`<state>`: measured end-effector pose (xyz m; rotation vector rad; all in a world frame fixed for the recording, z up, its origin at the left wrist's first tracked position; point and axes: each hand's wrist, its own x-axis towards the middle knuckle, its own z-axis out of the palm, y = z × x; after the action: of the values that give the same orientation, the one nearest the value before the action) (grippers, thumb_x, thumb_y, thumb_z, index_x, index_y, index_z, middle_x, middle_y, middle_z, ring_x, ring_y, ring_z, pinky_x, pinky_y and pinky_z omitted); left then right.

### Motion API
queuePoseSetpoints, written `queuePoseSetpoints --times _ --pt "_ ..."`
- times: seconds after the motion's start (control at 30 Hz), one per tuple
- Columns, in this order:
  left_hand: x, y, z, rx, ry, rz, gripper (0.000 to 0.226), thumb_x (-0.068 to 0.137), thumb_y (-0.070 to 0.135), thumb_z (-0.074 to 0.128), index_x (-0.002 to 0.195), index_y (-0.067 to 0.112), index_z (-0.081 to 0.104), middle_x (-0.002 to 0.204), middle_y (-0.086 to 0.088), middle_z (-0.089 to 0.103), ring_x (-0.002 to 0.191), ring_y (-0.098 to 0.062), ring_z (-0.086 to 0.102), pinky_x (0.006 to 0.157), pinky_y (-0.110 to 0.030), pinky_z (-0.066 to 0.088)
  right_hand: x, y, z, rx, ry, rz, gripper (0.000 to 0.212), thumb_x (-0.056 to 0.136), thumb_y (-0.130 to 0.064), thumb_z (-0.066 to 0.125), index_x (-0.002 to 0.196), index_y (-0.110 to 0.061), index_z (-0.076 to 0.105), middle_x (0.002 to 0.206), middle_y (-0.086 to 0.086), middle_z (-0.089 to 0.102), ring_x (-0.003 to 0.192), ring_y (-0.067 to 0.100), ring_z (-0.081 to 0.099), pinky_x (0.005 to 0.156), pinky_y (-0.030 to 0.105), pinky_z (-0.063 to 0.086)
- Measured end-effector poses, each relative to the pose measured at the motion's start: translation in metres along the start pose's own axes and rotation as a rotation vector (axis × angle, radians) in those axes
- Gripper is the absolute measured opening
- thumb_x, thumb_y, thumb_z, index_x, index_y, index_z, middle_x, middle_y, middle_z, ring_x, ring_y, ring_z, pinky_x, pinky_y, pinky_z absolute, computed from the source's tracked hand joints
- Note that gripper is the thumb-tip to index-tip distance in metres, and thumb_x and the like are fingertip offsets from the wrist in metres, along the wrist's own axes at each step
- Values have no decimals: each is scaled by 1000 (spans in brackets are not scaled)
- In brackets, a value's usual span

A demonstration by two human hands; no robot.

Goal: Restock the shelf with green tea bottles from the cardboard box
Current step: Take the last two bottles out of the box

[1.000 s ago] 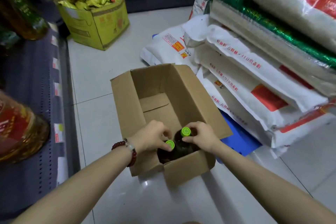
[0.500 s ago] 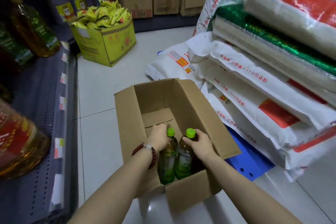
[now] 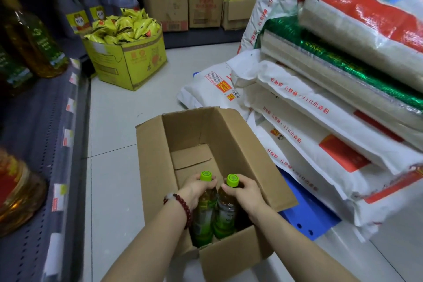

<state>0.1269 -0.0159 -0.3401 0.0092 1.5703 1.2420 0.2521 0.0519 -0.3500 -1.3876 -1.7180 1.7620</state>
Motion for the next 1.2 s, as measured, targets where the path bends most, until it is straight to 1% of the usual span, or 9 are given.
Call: queuePoseSetpoints --times 0.17,0.27,0.4,0.57,0.73,0.9,1.0,1.13,1.2 --pt "-25 12 -2 20 61 154 35 74 -7 72 108 0 67 76 -7 65 70 -19 60 71 -27 52 -18 -31 2 15 -13 -78 20 73 3 76 72 -15 68 71 3 66 71 16 59 70 25 50" --pt "-60 50 -3 49 93 288 33 72 -7 74 103 3 68 81 -8 65 76 -18 60 69 -21 52 -38 -84 -3 34 16 -128 13 74 4 76 81 -2 67 75 5 64 72 14 57 72 26 49" --pt "-135 132 -2 94 82 369 27 69 1 79 89 17 71 92 -12 70 84 -21 64 84 -32 54 -73 -192 -13 107 26 -158 18 75 6 74 80 -10 65 72 0 62 68 10 57 71 23 50" --pt "-255 249 3 134 40 395 18 74 2 75 89 10 69 79 -3 68 73 -14 62 61 -14 53 -132 -333 -31 113 7 -200 18 75 5 75 80 -11 67 73 5 66 69 15 60 69 27 51" --pt "-378 367 5 233 13 485 12 72 14 80 82 13 73 80 -6 72 76 -16 65 79 -31 54 -205 -485 -55 86 -2 -297 13 74 -3 78 83 -2 68 77 8 65 75 18 58 73 30 49" --pt "-510 477 3 272 -6 657 11 74 13 78 69 17 70 56 11 66 52 4 60 55 -13 48 -289 -631 -71 80 -29 -372 18 78 -4 75 90 8 69 77 7 64 68 6 59 70 20 50" --pt "-584 527 -3 277 -30 740 8 73 17 79 69 18 72 63 9 70 58 0 64 59 -16 51 -339 -703 -75 69 -43 -441 13 77 -9 76 85 1 71 80 8 67 77 16 61 77 31 51" --pt "-669 574 -15 275 -13 840 8 72 23 80 77 19 75 78 3 74 71 -6 67 69 -22 55 -407 -778 -73 78 0 -552 12 75 -14 79 85 -12 73 81 2 69 77 12 62 73 25 52" --pt "-708 590 -21 263 -12 891 6 72 22 80 75 21 74 77 3 73 74 -10 67 74 -26 54 -439 -805 -72 63 7 -613 13 75 -17 80 86 -13 75 84 4 71 79 15 65 77 30 54"
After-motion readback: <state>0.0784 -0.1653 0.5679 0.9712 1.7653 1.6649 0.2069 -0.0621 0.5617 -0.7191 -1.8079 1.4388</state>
